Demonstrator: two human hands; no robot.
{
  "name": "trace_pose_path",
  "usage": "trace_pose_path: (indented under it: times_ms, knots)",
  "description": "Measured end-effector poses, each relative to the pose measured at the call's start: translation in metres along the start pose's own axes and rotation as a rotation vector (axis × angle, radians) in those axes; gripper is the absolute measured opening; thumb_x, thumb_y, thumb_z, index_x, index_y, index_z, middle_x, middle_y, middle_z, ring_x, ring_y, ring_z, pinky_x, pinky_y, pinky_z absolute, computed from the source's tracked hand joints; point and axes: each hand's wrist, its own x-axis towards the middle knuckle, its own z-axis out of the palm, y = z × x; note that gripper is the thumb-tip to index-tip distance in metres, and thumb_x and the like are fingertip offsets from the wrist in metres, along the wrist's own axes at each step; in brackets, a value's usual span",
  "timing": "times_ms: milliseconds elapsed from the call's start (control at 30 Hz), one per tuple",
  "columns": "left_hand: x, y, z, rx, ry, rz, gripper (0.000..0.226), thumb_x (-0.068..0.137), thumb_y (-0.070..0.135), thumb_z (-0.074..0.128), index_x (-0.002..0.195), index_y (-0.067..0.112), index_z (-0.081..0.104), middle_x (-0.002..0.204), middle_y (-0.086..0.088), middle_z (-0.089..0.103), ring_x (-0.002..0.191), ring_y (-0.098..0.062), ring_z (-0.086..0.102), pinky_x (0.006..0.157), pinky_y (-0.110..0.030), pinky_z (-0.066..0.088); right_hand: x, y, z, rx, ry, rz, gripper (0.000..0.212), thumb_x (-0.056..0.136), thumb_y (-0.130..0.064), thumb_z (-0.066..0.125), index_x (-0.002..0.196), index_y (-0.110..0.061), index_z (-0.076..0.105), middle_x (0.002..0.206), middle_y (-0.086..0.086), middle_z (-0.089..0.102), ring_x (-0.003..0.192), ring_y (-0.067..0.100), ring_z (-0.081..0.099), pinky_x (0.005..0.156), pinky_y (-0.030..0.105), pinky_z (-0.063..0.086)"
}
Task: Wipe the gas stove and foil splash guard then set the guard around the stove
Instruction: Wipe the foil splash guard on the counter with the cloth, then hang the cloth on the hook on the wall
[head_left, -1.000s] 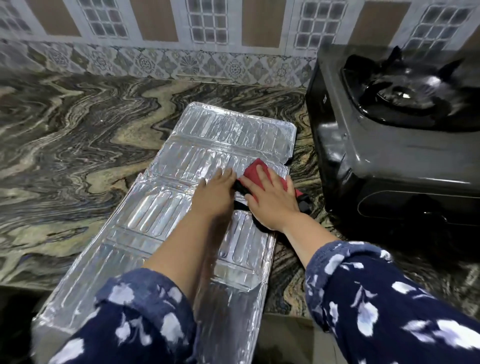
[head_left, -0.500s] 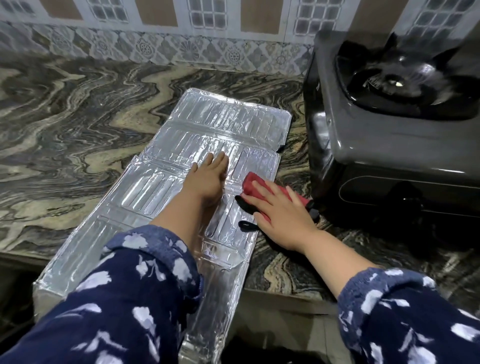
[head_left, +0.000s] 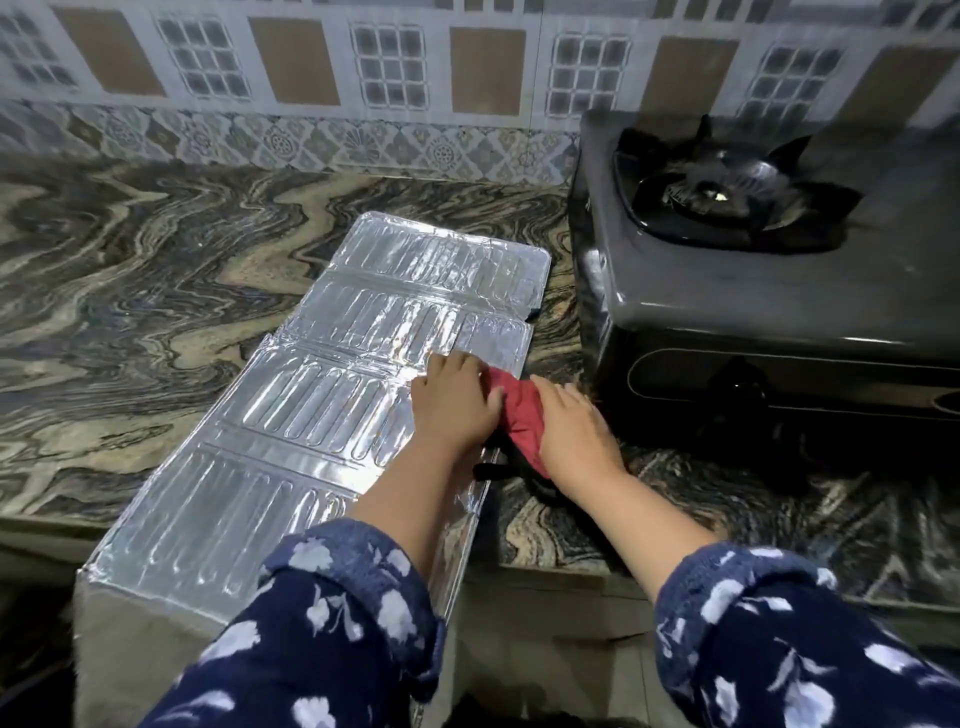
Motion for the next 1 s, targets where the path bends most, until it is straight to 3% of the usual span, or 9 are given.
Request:
trace_pose_path:
  times_ms: [67,200,333,467,533,667,833,1000]
  knots:
    - [-0.001,0.003,-0.003,-0.033,0.01,-0.01,0.03,0.087,0.036,0.051,0.113,0.022,0.057,0.123,-0.004,0.058,0.12,-0.027,0.042,0.095,-0.042,0.034,-0.005,-0.004,0.004,-0.099,0.061,0.04,0.039,0.096,-0.013,0.036,0.133,-0.016,0.045,0.127,0.01,0.052,0.124,0.03,0.045,0.104,0.037,0.033]
    - [-0.006,0.006,-0.012,-0.108,0.065,-0.005,0.021,0.084,0.022,0.05,0.105,0.023,0.053,0.102,-0.006,0.068,0.1,-0.031,0.057,0.086,-0.04,0.036,-0.007,-0.021,-0.001,-0.132,0.173,0.031,0.028,0.091,-0.008,0.041,0.114,-0.016,0.055,0.115,0.01,0.051,0.109,0.033,0.049,0.093,0.04,0.039]
    - [-0.012,0.004,-0.031,-0.378,0.148,-0.011,0.025,0.088,0.013,0.042,0.112,0.017,0.041,0.11,-0.011,0.06,0.09,-0.034,0.059,0.071,-0.038,0.04,0.0,-0.037,-0.022,-0.048,0.167,-0.007,0.033,0.088,-0.003,0.042,0.112,-0.018,0.058,0.116,0.008,0.049,0.105,0.033,0.053,0.089,0.04,0.044]
    - [-0.001,-0.001,-0.061,-0.515,0.212,0.039,0.028,0.088,0.003,0.036,0.111,0.016,0.043,0.113,-0.013,0.05,0.092,-0.03,0.054,0.079,-0.041,0.045,0.019,-0.054,-0.051,0.122,0.131,0.025,0.027,0.088,-0.016,0.045,0.106,-0.028,0.061,0.106,0.003,0.05,0.098,0.032,0.056,0.08,0.036,0.043]
    - [0.011,-0.003,-0.079,-0.568,0.257,0.072,0.03,0.084,-0.005,0.036,0.104,0.012,0.051,0.105,-0.014,0.049,0.09,-0.026,0.051,0.081,-0.034,0.042,0.035,-0.062,-0.066,0.219,0.168,0.048,0.023,0.087,-0.026,0.045,0.099,-0.03,0.064,0.098,0.001,0.05,0.096,0.03,0.056,0.076,0.034,0.042]
    - [0.035,-0.005,-0.115,-0.595,0.373,0.105,0.033,0.08,-0.013,0.039,0.094,0.007,0.062,0.1,-0.014,0.052,0.088,-0.016,0.045,0.075,-0.011,0.028,0.066,-0.078,-0.103,0.269,0.224,-0.035,0.022,0.089,-0.018,0.052,0.092,-0.029,0.071,0.094,0.002,0.049,0.095,0.027,0.055,0.08,0.032,0.042]
    - [0.065,-0.006,-0.148,-0.603,0.462,0.117,0.034,0.078,-0.011,0.042,0.091,0.012,0.063,0.101,-0.013,0.064,0.097,-0.023,0.056,0.08,-0.016,0.034,0.105,-0.09,-0.141,0.196,0.29,-0.145,0.035,0.09,-0.005,0.052,0.092,-0.031,0.076,0.108,0.006,0.063,0.103,0.027,0.059,0.092,0.032,0.045]
    - [0.1,0.01,-0.186,-0.676,0.509,0.146,0.034,0.082,-0.013,0.038,0.086,0.009,0.065,0.088,-0.002,0.065,0.086,-0.017,0.056,0.068,-0.014,0.037,0.157,-0.095,-0.177,0.275,0.31,-0.185,0.04,0.086,-0.002,0.053,0.083,-0.035,0.076,0.109,-0.005,0.073,0.103,0.02,0.064,0.093,0.037,0.051]
